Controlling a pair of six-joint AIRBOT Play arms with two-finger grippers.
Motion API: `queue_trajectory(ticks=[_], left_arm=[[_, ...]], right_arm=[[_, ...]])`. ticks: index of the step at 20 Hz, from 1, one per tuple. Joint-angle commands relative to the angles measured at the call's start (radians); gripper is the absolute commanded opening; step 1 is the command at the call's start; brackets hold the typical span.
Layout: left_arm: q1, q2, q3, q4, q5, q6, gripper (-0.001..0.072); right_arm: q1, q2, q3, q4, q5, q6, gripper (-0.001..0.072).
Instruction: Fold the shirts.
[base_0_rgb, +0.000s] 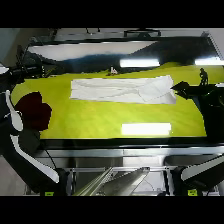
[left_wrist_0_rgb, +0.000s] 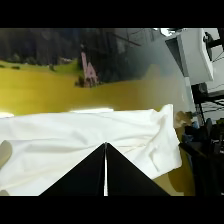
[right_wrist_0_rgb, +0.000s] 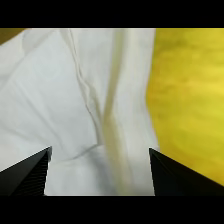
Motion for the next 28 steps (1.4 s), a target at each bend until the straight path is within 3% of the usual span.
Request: queue_trajectory(ticks=[1, 7, 8, 9, 10, 11, 12, 13, 15, 17, 20, 24, 28], left_arm=[[0.011, 0.055, -0.005, 0.002, -0.045, 0.009, -0.0001], [-0.087, 0.073, -0.005, 0.040, -0.126, 0.019, -0.0001], [-0.117, 0.073, -0.005, 0.065, -0.132, 0.019, -0.0002], [-0.150, 0.073, -0.005, 0.097, -0.135, 0.019, -0.0001], [-0.181, 0.073, -0.005, 0.123, -0.135, 0.019, -0.0001], [-0.220, 0.073, -0.005, 0.147, -0.136, 0.018, -0.0001], [-0.253, 0.073, -0.005, 0.166, -0.135, 0.018, -0.0001], [-0.291, 0.073, -0.005, 0.188, -0.134, 0.018, -0.0001], [-0.377, 0.072, -0.005, 0.283, -0.107, 0.018, -0.0001], [-0.488, 0.063, -0.006, 0.460, 0.001, -0.001, -0.0002], [-0.664, 0.000, -0.005, 0.676, 0.186, -0.109, 0.0000], [-0.829, -0.105, -0.002, 0.697, 0.370, -0.152, 0.0002], [-0.903, -0.156, -0.002, 0.696, 0.423, -0.159, 0.0019]], right_arm=[[0.014, -0.018, 0.000, -0.046, -0.001, 0.019, 0.0710], [0.078, -0.089, 0.052, -0.013, -0.029, 0.019, 0.0695], [0.093, -0.104, 0.071, 0.000, -0.028, 0.020, 0.0641], [0.107, -0.115, 0.089, 0.005, -0.026, 0.029, 0.0521], [0.120, -0.122, 0.101, 0.004, -0.026, 0.048, 0.0475], [0.129, -0.124, 0.108, 0.004, -0.026, 0.060, 0.0376], [0.133, -0.124, 0.113, 0.004, -0.017, 0.061, 0.0107], [0.134, -0.123, 0.116, 0.005, -0.014, 0.061, 0.0020], [0.133, -0.114, 0.118, 0.004, -0.006, 0.061, 0.0016], [0.132, -0.094, 0.118, 0.005, -0.005, 0.076, 0.0015], [0.132, -0.033, 0.118, 0.005, 0.035, 0.086, 0.0015], [0.132, 0.104, 0.119, 0.021, 0.124, 0.088, 0.0015], [0.114, 0.234, 0.119, 0.021, 0.151, 0.087, 0.0015]])
